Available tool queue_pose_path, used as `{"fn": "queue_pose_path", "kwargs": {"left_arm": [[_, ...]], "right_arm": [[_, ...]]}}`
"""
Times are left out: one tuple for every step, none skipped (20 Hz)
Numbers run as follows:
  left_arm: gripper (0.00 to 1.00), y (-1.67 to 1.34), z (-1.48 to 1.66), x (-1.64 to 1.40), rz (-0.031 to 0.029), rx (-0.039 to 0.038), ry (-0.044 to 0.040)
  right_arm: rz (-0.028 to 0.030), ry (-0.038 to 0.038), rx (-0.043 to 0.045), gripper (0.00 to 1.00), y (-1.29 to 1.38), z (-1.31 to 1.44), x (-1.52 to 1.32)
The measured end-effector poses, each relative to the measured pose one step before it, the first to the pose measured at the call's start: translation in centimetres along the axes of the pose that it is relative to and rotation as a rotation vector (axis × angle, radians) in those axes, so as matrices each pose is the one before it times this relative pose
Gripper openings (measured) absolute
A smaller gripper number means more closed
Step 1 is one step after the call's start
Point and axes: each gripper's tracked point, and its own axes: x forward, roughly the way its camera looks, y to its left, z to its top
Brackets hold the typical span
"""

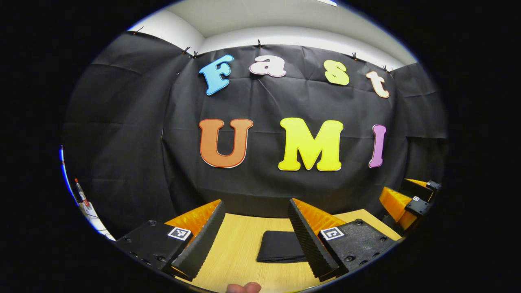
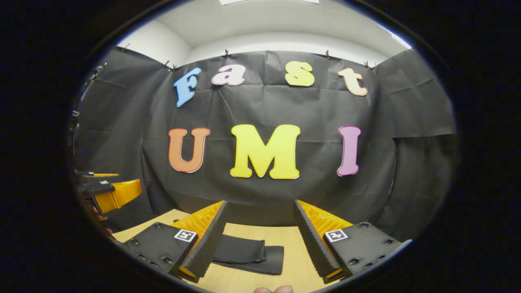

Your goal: Grasp the waist and the cuffs of the jeans and fold them to make the two legs overlap; first hold the waist and fold one-third of the jeans toward the cuffs, then hold the cuffs and fold the remaining one-third in the same direction to finish folding.

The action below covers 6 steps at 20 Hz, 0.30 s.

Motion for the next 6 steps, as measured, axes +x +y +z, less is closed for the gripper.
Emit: {"fn": "queue_pose_path", "kwargs": {"left_arm": [[0.99,0.041,0.201,0.027,0.00237,0.00108,-0.004],[0.99,0.063,0.07,0.097,0.00405,0.00626,-0.00336],[0.99,0.148,0.115,0.002,0.00362,0.00657,-0.00213],[0.99,0.133,0.104,0.103,0.00103,0.00222,-0.00059],[0.99,-0.064,0.26,-0.015,-0.00119,0.00116,-0.00232],[0.99,0.066,0.151,-0.105,0.00002,0.00419,-0.00098]], "right_arm": [[-0.00069,-0.00561,-0.00122,0.98,-0.073,0.329,0.084],[0.00028,-0.00587,0.00294,0.98,0.042,0.104,0.16],[-0.00004,-0.00432,0.00114,0.98,0.045,0.179,0.182],[0.00135,-0.00074,0.00118,0.98,0.037,0.058,0.138],[0.00256,0.00141,0.00159,0.98,0.076,-0.038,0.202],[0.00117,0.00374,-0.00005,0.98,0.067,-0.106,0.18]]}}
